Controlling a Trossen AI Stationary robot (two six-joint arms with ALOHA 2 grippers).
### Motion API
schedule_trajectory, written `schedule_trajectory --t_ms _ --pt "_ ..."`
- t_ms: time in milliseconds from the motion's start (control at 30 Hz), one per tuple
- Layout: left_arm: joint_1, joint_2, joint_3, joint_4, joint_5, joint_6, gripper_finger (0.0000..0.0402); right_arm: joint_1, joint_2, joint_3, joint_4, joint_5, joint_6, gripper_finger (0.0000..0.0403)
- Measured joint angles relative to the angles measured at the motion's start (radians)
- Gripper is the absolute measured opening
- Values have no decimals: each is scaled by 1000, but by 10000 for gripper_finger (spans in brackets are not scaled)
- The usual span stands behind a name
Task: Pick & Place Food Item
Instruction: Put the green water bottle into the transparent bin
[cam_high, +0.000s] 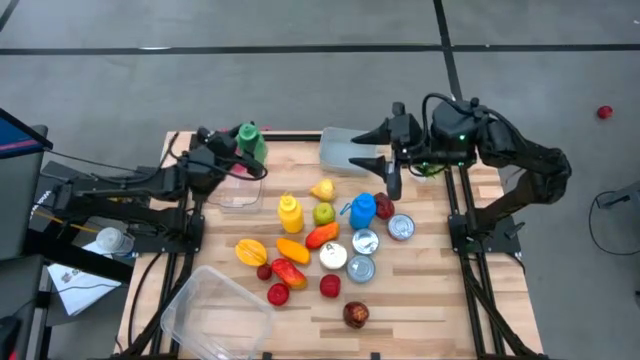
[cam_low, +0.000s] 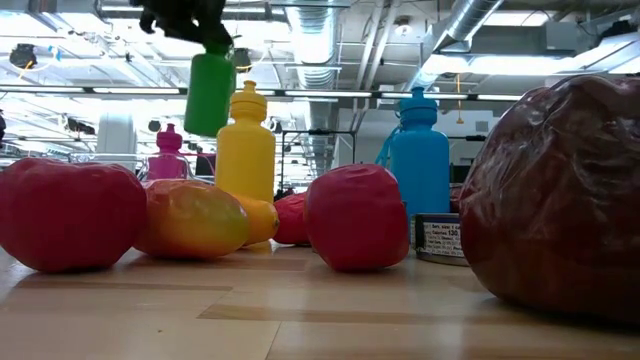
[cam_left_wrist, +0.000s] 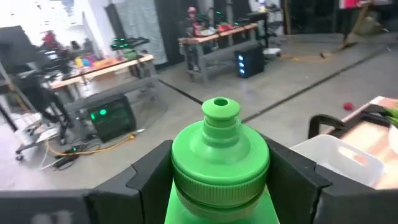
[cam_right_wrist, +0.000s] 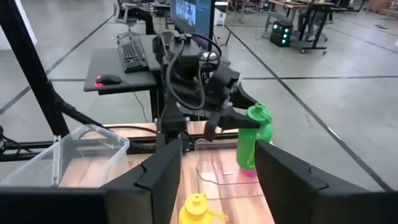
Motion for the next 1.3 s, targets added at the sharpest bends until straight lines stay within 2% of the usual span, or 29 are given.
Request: schedule_trajectory --t_ms 100,200,633,1033,1300 --pt "9 4 -57 100 -27 52 204 7 7 -2 -14 0 0 188" --pt "11 6 -99 129 -47 73 205 15 19 0 -15 0 1 184" --pt "80 5 -299 414 -76 10 205 54 23 -1 -24 0 4 178" --pt "124 20 -374 429 -76 -149 205 54 23 -1 -30 0 19 177" --pt "125 107 -373 430 -69 -177 205 52 23 -1 -32 0 14 177"
